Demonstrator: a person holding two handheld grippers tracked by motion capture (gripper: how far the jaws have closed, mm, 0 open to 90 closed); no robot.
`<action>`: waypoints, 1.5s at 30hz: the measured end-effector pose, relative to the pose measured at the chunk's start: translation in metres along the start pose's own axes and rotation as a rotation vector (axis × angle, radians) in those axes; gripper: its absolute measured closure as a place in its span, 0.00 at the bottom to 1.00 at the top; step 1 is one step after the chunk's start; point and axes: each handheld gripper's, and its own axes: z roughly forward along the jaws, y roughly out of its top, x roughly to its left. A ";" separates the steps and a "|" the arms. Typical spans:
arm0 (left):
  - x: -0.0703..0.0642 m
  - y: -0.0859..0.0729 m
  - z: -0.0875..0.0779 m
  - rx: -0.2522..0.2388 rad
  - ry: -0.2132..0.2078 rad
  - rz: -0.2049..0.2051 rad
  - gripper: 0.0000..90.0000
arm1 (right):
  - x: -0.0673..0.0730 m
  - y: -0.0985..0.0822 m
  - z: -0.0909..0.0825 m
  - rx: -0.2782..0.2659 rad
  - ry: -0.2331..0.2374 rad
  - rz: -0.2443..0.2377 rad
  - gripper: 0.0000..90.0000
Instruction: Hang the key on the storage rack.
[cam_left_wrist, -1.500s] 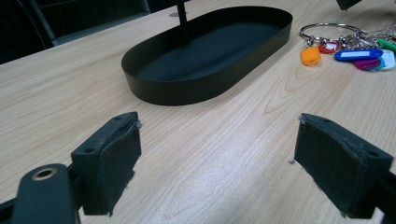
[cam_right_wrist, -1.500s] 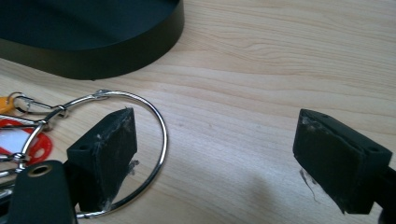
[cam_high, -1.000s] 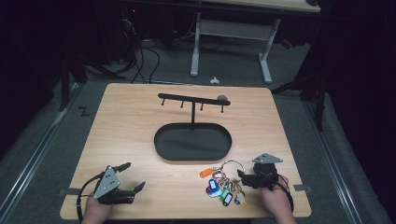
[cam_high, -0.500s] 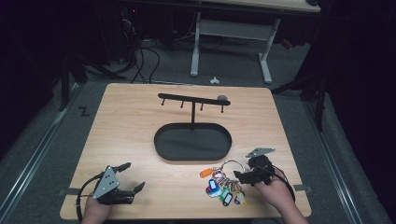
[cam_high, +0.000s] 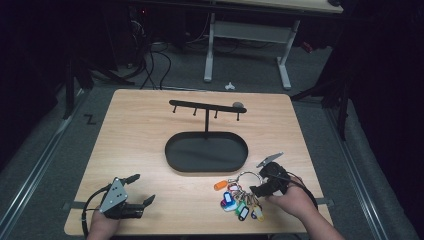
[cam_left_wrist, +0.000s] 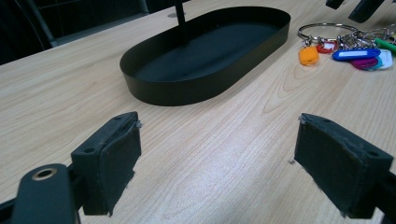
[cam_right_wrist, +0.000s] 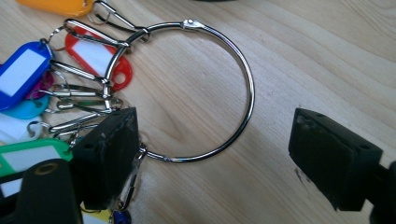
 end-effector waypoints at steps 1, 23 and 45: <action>0.000 0.000 0.000 0.000 0.000 0.000 0.17 | 0.000 0.000 0.000 0.000 0.000 0.000 0.21; 0.001 0.000 0.000 0.000 -0.007 -0.009 0.17 | -0.004 0.056 0.023 0.163 -0.005 -0.168 0.41; 0.002 0.000 0.000 0.001 -0.011 -0.011 0.17 | -0.006 0.064 0.032 0.248 0.068 -0.196 0.90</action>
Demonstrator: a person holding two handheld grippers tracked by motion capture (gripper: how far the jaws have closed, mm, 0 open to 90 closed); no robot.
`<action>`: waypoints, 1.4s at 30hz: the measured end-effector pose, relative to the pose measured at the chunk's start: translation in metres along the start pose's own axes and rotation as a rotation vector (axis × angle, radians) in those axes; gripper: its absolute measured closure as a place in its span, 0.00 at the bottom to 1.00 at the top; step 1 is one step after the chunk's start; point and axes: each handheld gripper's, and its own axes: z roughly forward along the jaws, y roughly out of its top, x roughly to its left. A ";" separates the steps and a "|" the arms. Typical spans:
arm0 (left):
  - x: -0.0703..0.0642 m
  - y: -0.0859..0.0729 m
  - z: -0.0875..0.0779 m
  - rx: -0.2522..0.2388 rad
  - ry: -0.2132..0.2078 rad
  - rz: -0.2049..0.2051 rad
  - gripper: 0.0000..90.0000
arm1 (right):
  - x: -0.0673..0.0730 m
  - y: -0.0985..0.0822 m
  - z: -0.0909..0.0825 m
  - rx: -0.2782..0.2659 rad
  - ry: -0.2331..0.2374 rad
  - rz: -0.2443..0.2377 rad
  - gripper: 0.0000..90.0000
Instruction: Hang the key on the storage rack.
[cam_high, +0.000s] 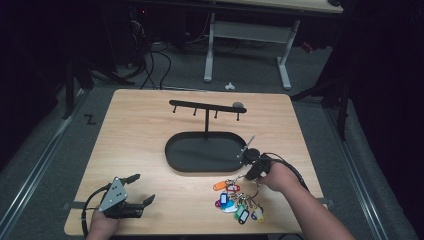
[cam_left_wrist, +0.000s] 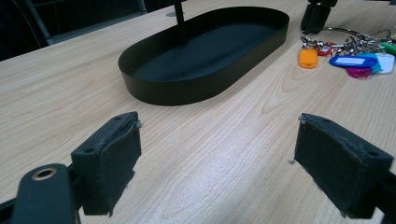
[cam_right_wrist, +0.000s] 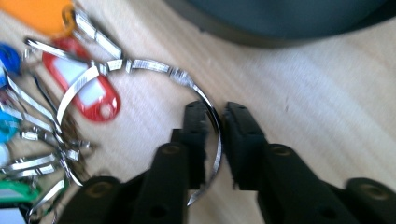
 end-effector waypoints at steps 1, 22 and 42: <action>0.000 0.000 0.000 0.000 0.000 0.000 0.17 | 0.001 -0.002 0.000 0.005 0.000 0.003 0.92; 0.000 0.000 0.000 0.002 0.000 -0.002 0.17 | 0.018 0.003 -0.001 0.099 0.001 -0.080 0.79; 0.000 0.000 0.000 0.000 -0.002 -0.001 0.17 | 0.018 0.007 0.000 0.129 0.056 -0.107 0.97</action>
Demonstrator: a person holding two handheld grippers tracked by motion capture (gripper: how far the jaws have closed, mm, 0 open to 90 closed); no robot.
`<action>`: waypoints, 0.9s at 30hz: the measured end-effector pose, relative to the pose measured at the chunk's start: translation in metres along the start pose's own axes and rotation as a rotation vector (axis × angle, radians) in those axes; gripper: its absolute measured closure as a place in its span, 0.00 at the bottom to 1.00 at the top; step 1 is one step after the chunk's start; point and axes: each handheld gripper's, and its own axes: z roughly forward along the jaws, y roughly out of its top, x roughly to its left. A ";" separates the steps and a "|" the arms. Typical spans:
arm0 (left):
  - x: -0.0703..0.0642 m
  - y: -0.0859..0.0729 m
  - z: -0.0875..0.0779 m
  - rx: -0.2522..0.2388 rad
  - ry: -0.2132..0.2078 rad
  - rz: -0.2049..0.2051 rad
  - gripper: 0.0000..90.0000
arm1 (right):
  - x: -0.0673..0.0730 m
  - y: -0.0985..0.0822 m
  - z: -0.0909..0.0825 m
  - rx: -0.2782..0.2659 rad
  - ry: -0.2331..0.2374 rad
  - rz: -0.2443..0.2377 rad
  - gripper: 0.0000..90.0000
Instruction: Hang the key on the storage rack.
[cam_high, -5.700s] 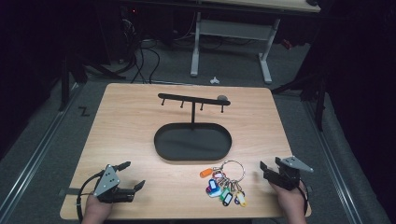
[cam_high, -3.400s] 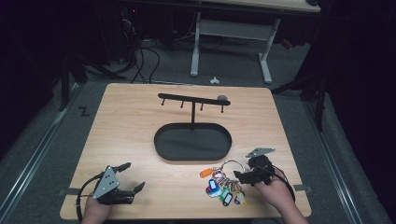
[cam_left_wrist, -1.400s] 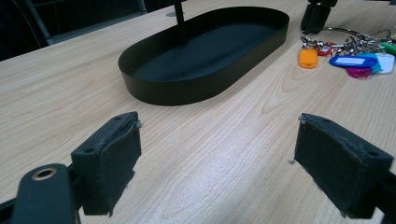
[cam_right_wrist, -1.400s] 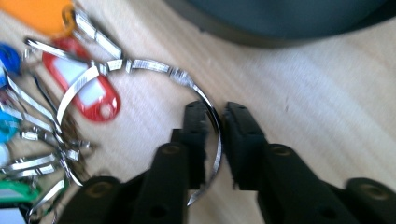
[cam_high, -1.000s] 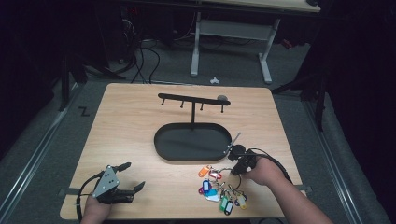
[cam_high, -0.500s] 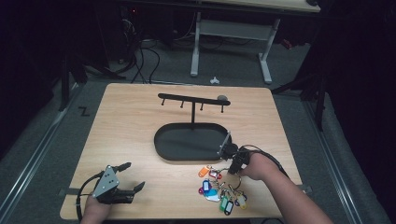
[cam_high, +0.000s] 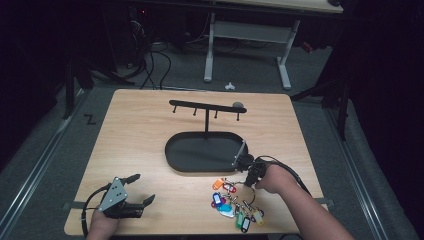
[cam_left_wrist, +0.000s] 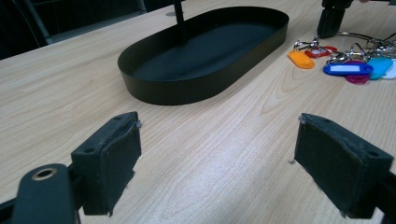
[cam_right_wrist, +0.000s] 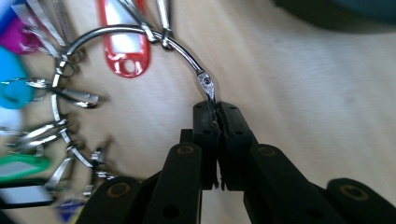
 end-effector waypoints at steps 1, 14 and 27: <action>0.000 0.000 0.000 0.000 0.000 0.000 0.17 | 0.000 -0.001 0.000 -0.008 0.049 0.011 0.97; 0.000 0.000 0.000 0.002 0.001 -0.003 0.17 | 0.009 -0.013 -0.072 -0.143 -0.002 -0.008 0.97; 0.000 0.000 0.000 0.001 0.002 0.002 0.17 | 0.014 -0.013 -0.128 -0.185 -0.064 0.010 0.97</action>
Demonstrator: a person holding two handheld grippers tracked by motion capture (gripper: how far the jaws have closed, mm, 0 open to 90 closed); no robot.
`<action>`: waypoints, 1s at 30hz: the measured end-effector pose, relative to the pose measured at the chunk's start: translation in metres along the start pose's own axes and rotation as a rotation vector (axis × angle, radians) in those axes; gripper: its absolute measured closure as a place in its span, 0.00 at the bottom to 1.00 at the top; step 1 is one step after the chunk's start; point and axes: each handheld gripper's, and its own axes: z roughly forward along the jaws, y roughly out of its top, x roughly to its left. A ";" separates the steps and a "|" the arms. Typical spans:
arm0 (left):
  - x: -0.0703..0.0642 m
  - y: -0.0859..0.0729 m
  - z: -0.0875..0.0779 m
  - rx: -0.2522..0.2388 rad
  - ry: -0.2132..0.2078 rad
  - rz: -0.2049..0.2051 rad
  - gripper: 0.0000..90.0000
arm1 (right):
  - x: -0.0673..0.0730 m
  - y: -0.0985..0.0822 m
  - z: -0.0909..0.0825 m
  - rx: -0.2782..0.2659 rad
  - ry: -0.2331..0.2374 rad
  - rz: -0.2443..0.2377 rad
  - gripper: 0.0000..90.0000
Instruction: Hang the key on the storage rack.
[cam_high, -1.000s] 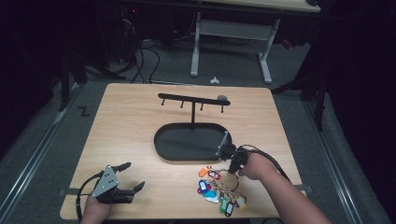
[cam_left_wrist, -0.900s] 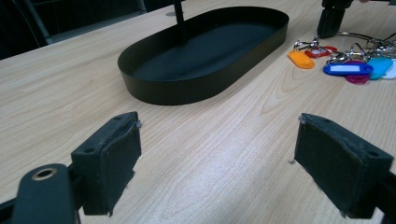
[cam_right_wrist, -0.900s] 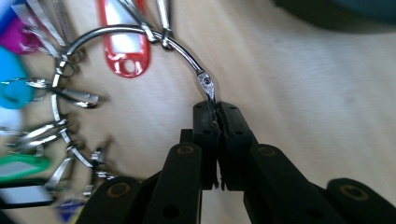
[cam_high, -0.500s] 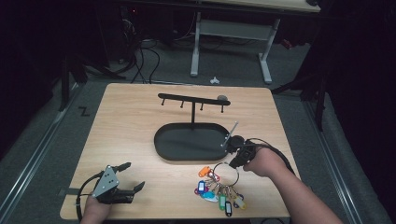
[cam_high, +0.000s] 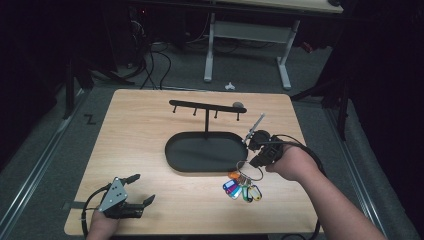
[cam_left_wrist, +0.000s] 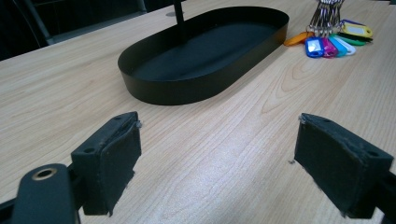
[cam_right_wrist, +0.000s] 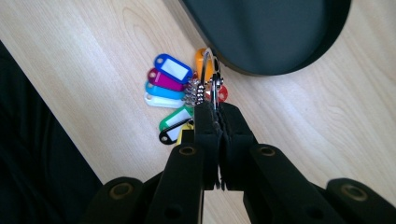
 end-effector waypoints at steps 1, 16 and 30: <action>0.000 0.000 0.000 0.000 0.000 0.000 0.17 | 0.000 0.001 -0.004 -0.001 -0.002 0.000 0.97; 0.000 0.000 0.000 -0.003 0.000 -0.003 0.17 | 0.002 0.022 -0.058 -0.029 -0.049 -0.006 0.97; 0.001 0.000 0.000 -0.007 0.000 -0.004 0.17 | 0.000 0.037 -0.083 -0.051 -0.077 -0.009 0.97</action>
